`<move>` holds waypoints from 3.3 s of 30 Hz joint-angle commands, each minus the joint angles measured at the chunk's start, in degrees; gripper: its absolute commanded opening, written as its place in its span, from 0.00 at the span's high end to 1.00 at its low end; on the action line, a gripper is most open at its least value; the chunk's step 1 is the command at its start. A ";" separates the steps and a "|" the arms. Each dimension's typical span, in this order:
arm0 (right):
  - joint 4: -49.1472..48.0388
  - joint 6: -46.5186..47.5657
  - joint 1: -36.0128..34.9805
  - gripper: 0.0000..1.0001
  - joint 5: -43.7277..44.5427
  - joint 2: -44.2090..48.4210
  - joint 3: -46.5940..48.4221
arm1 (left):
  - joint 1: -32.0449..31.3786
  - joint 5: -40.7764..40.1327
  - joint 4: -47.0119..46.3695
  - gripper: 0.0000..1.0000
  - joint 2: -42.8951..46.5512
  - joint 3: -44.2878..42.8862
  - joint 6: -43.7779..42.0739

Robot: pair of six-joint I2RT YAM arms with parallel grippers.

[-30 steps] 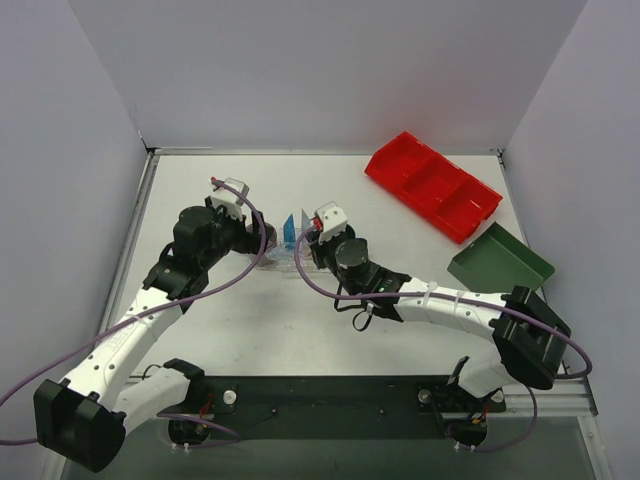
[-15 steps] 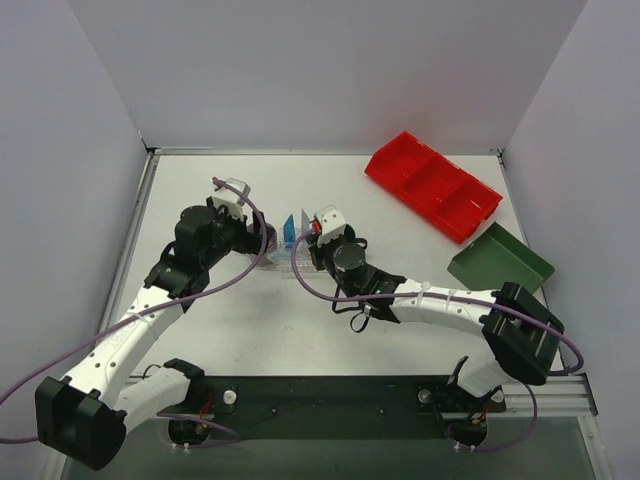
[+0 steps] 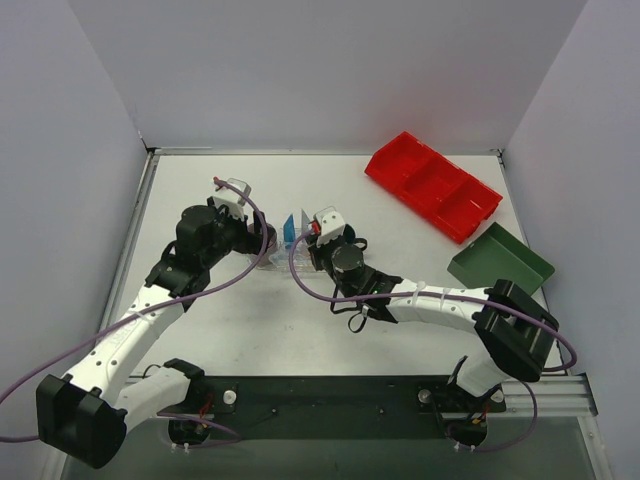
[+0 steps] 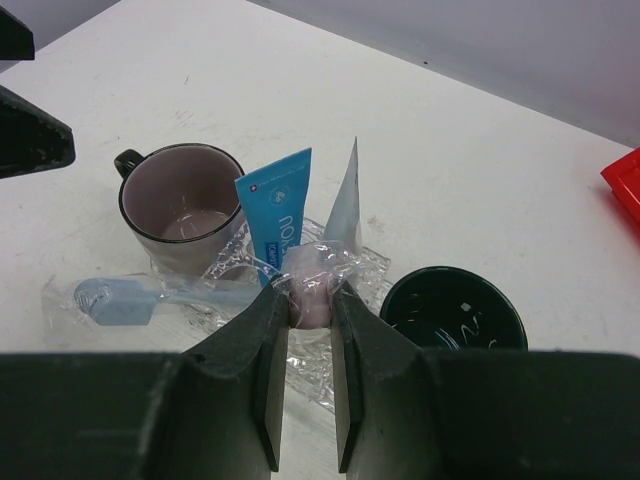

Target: Prepare toiletry sets of a toothbrush and toothpaste on the tray

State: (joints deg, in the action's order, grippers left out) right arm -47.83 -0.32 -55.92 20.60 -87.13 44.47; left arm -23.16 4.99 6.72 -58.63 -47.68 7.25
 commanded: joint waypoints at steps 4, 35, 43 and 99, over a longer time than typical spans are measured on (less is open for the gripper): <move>-4.46 -0.12 0.11 1.00 1.72 -0.85 -0.26 | 0.13 0.89 -1.27 0.15 -0.17 -1.01 -0.21; 1.43 -0.03 -0.42 0.56 1.02 2.58 1.06 | 0.04 1.60 -1.36 0.15 0.54 -1.10 0.05; 3.89 -0.21 -0.42 0.32 0.23 5.13 1.67 | 0.04 1.25 -1.27 0.15 0.97 -1.01 -0.04; 56.18 -18.49 25.16 0.18 -1.62 49.69 -0.08 | 4.26 -18.97 1.01 0.04 11.43 -2.50 7.08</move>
State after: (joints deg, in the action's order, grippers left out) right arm 6.81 -20.12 -31.09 15.16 -39.00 45.01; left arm -18.70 -13.10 10.09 -48.80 -49.58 15.62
